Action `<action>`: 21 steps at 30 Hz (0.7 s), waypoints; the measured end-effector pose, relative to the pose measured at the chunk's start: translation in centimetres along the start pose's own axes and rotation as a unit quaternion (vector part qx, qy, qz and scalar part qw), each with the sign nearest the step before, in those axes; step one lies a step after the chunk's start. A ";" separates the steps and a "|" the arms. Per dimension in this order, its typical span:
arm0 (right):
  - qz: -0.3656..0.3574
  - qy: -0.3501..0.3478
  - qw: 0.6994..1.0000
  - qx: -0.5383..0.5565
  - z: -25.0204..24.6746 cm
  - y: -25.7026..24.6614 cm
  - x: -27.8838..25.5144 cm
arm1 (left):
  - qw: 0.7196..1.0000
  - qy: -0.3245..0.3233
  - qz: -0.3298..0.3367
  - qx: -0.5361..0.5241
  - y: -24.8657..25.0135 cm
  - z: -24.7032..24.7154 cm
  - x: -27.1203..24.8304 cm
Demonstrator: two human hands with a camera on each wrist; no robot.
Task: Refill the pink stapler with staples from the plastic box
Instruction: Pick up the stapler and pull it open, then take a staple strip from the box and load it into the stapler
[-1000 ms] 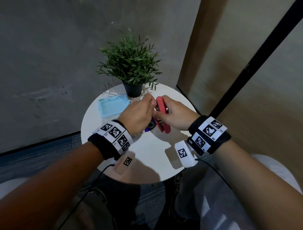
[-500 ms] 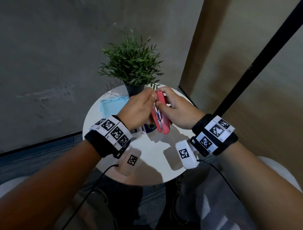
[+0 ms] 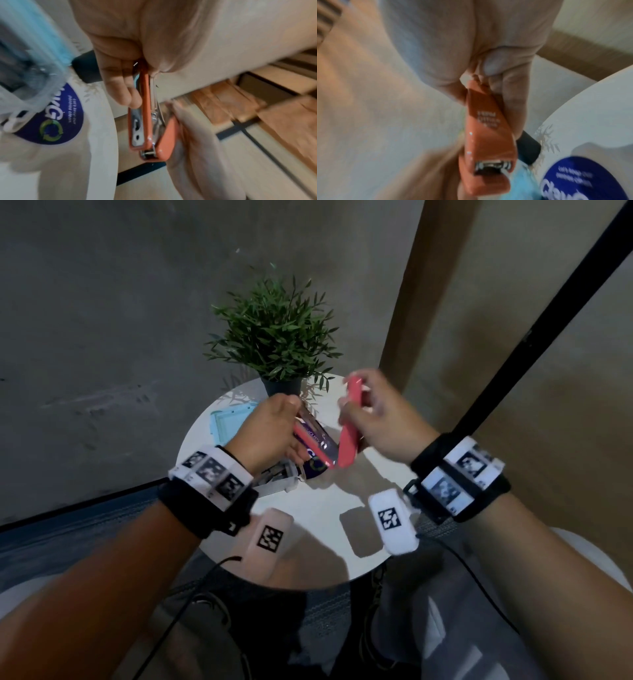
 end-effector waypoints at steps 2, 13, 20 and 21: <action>0.027 0.037 0.994 0.095 -1.7 0.2 0.2 | 0.998 0.017 -0.022 -0.053 -0.4 -0.9 0.4; 0.065 0.056 0.975 0.206 -4.1 2.5 0.1 | 0.990 0.050 0.026 -0.130 1.0 -3.4 0.5; 0.084 -0.006 0.964 0.253 -4.4 3.7 -0.3 | 0.973 0.075 0.028 -0.217 0.3 -5.0 0.7; 0.086 -0.021 0.959 0.268 -4.1 3.8 -0.3 | 0.966 0.078 0.021 -0.244 0.2 -5.3 0.7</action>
Point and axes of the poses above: each hand's wrist, its own x-axis towards the middle knuckle, its own z-axis out of the palm, y = z × x, the point moved 9 cm from there along x, towards the middle knuckle, and after that the axes turned 5 degrees about y, right-handed, at the moved point
